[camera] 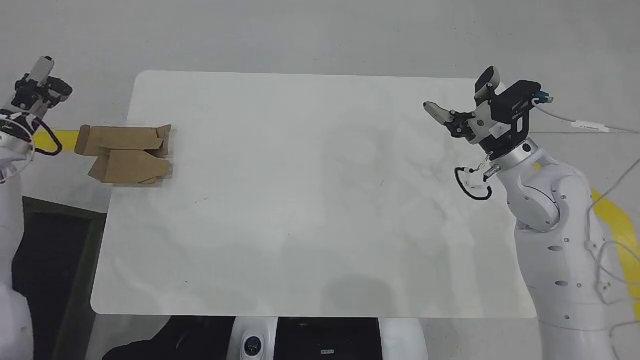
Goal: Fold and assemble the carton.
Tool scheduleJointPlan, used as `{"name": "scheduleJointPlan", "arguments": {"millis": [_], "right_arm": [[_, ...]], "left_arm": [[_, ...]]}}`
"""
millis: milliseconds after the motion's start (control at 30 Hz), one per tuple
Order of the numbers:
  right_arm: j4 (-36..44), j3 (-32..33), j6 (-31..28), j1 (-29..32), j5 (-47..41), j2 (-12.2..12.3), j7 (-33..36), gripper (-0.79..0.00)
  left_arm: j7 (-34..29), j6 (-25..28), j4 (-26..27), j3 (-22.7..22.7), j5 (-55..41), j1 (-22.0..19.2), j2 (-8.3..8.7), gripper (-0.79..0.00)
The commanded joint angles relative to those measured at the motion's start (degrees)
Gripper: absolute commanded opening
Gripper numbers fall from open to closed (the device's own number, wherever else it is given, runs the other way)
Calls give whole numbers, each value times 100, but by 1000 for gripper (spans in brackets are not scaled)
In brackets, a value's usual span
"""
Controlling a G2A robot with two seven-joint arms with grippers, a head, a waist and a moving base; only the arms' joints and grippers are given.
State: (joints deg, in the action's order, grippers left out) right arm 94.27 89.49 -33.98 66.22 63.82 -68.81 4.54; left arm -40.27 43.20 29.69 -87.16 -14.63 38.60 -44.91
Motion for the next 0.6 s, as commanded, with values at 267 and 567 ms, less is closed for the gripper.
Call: {"name": "scheduleJointPlan", "arguments": {"millis": [267,567], "right_arm": [[0,0,0,0,0,0,0,0],[0,0,0,0,0,0,0,0]], "left_arm": [[572,-664,-605,-153,308,133,121,0],[973,-1511,-697,63,904,329,95,0]]}}
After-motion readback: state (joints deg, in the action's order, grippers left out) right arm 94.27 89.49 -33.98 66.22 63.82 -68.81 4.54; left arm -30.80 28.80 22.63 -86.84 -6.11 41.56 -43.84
